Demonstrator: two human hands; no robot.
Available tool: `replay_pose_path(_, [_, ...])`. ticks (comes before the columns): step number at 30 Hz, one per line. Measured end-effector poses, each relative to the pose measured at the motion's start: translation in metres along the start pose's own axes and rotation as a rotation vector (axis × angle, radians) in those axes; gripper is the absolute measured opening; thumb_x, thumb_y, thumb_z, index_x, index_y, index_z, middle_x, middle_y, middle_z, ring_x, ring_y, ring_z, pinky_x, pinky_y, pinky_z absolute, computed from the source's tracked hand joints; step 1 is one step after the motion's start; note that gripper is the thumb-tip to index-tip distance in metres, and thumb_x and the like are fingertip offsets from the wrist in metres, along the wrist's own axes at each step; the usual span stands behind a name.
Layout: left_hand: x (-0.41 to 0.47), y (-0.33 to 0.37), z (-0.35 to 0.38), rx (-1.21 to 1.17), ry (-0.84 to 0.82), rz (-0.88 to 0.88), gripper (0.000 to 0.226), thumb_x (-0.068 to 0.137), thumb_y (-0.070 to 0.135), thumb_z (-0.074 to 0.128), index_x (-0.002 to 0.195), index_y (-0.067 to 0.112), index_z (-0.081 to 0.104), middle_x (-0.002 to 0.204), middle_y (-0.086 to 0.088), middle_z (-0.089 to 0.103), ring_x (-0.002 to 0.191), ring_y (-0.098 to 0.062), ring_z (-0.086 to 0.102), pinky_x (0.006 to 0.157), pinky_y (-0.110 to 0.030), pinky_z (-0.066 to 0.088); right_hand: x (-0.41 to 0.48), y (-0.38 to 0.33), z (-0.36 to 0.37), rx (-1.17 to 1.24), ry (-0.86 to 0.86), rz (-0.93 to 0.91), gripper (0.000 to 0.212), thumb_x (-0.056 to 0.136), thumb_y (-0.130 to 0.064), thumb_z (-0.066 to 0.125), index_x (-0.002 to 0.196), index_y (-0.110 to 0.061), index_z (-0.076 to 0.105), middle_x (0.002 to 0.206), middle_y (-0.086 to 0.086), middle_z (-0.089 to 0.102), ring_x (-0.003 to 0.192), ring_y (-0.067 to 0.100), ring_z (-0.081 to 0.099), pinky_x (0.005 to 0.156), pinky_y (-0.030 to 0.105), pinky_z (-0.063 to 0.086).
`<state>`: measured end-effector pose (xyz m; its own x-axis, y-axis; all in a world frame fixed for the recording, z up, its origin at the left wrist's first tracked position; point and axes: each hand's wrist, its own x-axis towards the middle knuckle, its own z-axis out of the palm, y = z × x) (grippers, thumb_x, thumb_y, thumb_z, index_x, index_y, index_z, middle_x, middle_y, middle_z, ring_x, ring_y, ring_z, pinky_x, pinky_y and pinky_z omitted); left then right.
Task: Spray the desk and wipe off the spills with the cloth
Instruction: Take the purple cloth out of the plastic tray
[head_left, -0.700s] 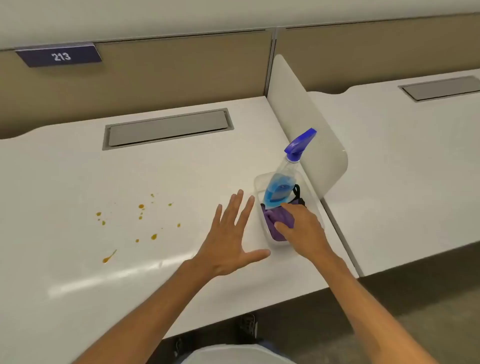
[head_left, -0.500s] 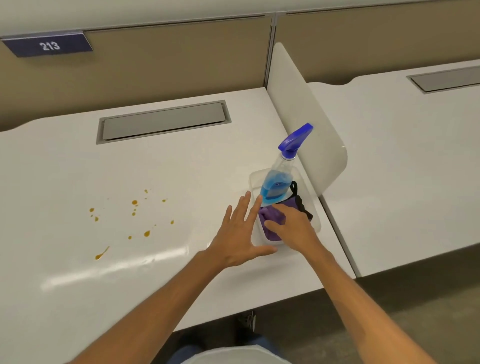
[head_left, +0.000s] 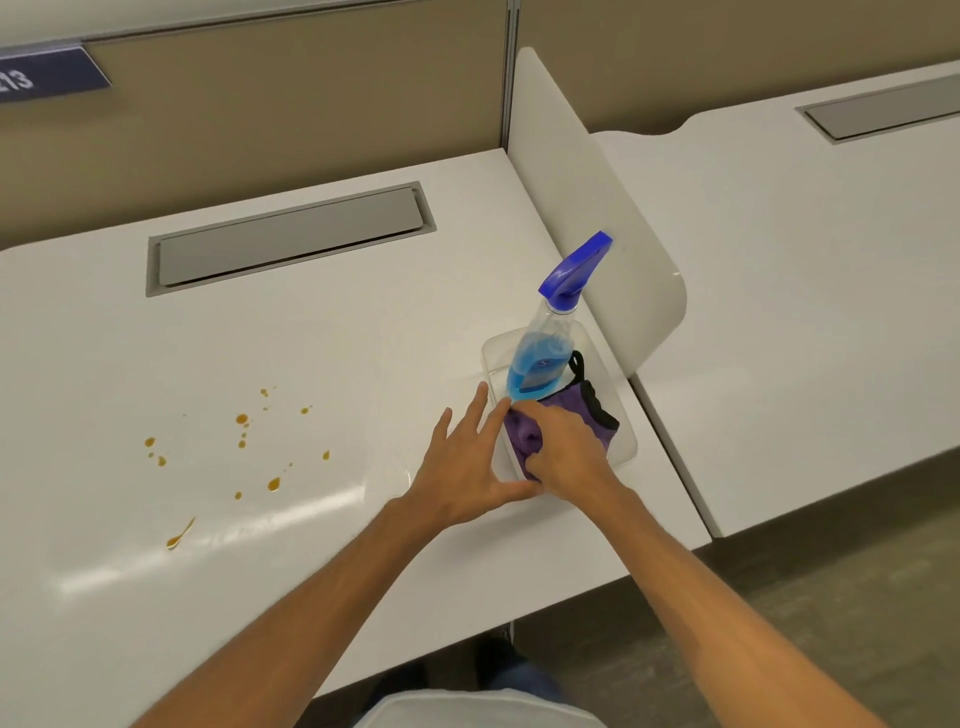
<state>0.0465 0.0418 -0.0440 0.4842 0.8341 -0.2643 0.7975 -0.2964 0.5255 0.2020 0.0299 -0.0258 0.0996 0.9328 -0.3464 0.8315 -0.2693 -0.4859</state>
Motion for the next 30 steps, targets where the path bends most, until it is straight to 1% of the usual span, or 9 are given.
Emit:
replay_pose_path(2, [0.001,-0.003,0.0,0.005,0.0,0.006,0.116,0.075,0.085,0.057,0.162,0.033,0.002,0.172,0.003,-0.008,0.159,-0.015,0.0,0.128,-0.046,0.001,0.0,0.001,-0.005,0.045,0.024,-0.018,0.048,0.094,-0.015,0.066,0.138,-0.029,0.053,0.121,-0.001,0.06,0.114,0.025,0.06,0.09,0.035,0.055])
replay_pose_path(5, [0.0,-0.005,0.002,0.003,-0.002,0.011,0.113,0.075,0.087,0.054,0.162,0.037,0.0,0.172,0.004,-0.012,0.159,-0.016,0.0,0.128,-0.046,-0.002,0.0,0.009,-0.013,-0.007,0.032,-0.097,0.049,0.088,-0.003,0.055,0.128,-0.028,0.064,0.12,0.001,0.06,0.107,0.025,0.06,0.084,0.036,0.051])
replay_pose_path(9, [0.0,-0.006,0.003,0.015,0.004,0.016,0.112,0.076,0.086,0.053,0.161,0.036,-0.001,0.171,0.003,-0.014,0.159,-0.016,-0.001,0.127,-0.046,-0.004,-0.002,0.015,-0.008,0.069,0.088,-0.065,0.021,0.092,-0.013,0.069,0.111,-0.018,0.073,0.112,0.002,0.068,0.103,0.021,0.065,0.087,0.025,0.052])
replay_pose_path(11, [0.0,-0.006,0.003,0.008,-0.005,0.012,0.112,0.077,0.086,0.053,0.161,0.036,-0.001,0.171,0.003,-0.014,0.159,-0.016,-0.002,0.128,-0.047,-0.004,-0.002,0.017,-0.004,0.027,0.094,-0.08,0.028,0.086,-0.023,0.077,0.112,-0.019,0.071,0.114,0.001,0.068,0.1,0.016,0.063,0.085,0.023,0.052])
replay_pose_path(15, [0.0,-0.006,0.002,0.005,-0.016,0.004,0.112,0.077,0.086,0.053,0.161,0.036,-0.002,0.171,0.004,-0.016,0.159,-0.016,-0.004,0.128,-0.047,-0.005,0.004,0.015,-0.003,-0.078,-0.014,-0.083,0.061,0.072,-0.032,0.087,0.125,-0.023,0.057,0.122,0.0,0.055,0.108,0.018,0.058,0.092,0.031,0.057])
replay_pose_path(20, [0.001,-0.004,0.001,0.006,-0.027,-0.019,0.112,0.077,0.084,0.056,0.161,0.036,0.0,0.171,0.005,-0.017,0.159,-0.016,-0.005,0.128,-0.048,-0.004,0.009,0.009,0.005,-0.265,0.025,-0.095,0.076,0.082,-0.03,0.082,0.143,-0.026,0.036,0.131,0.003,0.053,0.116,0.021,0.058,0.092,0.034,0.057])
replay_pose_path(24, [0.001,-0.005,0.002,-0.015,-0.018,-0.009,0.113,0.076,0.084,0.056,0.161,0.036,-0.001,0.171,0.005,-0.014,0.159,-0.017,-0.003,0.128,-0.048,-0.003,0.009,0.006,0.005,0.025,0.132,0.079,0.068,0.089,-0.031,0.076,0.143,-0.02,0.036,0.121,0.002,0.055,0.118,0.021,0.06,0.094,0.031,0.054])
replay_pose_path(27, [0.001,-0.006,0.004,-0.026,-0.016,-0.018,0.113,0.075,0.085,0.055,0.161,0.038,-0.001,0.171,0.006,-0.013,0.159,-0.017,-0.002,0.127,-0.047,-0.003,0.005,0.009,0.006,-0.045,0.161,0.097,0.055,0.086,-0.03,0.079,0.129,-0.015,0.049,0.12,0.005,0.063,0.113,0.022,0.063,0.095,0.034,0.055])
replay_pose_path(30, [0.002,-0.005,0.005,-0.03,-0.008,-0.035,0.111,0.076,0.085,0.055,0.16,0.04,-0.002,0.171,0.007,-0.014,0.159,-0.018,-0.002,0.125,-0.044,-0.006,-0.001,0.008,0.005,-0.03,0.177,0.078,0.05,0.088,-0.027,0.078,0.129,-0.018,0.051,0.117,0.004,0.066,0.108,0.023,0.065,0.091,0.034,0.057])
